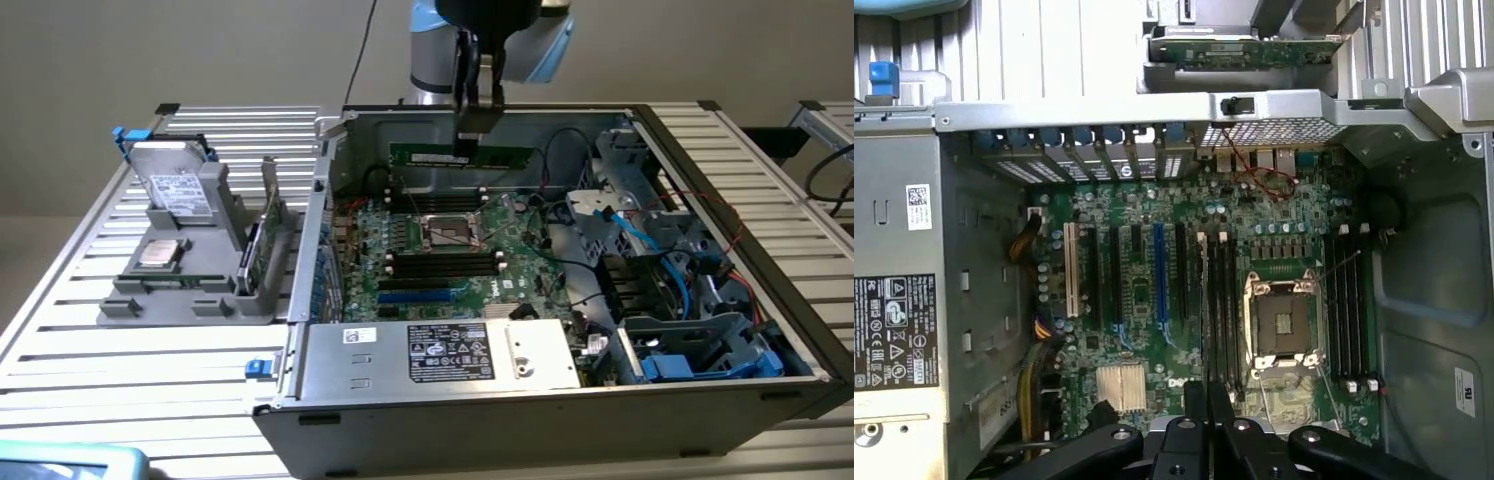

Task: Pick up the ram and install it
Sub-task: 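Pick up the ram and move it above insertion slot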

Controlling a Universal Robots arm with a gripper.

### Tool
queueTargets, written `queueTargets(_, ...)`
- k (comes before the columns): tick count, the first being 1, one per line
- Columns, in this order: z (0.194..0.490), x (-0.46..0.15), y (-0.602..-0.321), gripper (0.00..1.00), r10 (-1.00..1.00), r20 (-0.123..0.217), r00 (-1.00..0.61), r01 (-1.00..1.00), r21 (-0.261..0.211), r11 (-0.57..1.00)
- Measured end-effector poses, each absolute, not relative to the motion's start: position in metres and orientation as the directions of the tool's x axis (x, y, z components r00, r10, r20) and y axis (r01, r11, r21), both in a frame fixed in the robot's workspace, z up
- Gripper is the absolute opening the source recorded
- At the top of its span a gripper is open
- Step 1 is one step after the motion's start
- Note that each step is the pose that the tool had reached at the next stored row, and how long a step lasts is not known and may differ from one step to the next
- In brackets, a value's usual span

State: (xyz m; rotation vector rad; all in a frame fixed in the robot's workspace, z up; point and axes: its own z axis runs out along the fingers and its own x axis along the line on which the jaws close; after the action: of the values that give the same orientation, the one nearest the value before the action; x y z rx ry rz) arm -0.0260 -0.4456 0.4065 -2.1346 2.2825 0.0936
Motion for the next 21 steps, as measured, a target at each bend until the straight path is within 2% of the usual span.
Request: queueTargets(21, 0.368, -0.038, -0.427, 0.13, -0.997, -0.052, -0.064, -0.998, 0.032, 0.062)
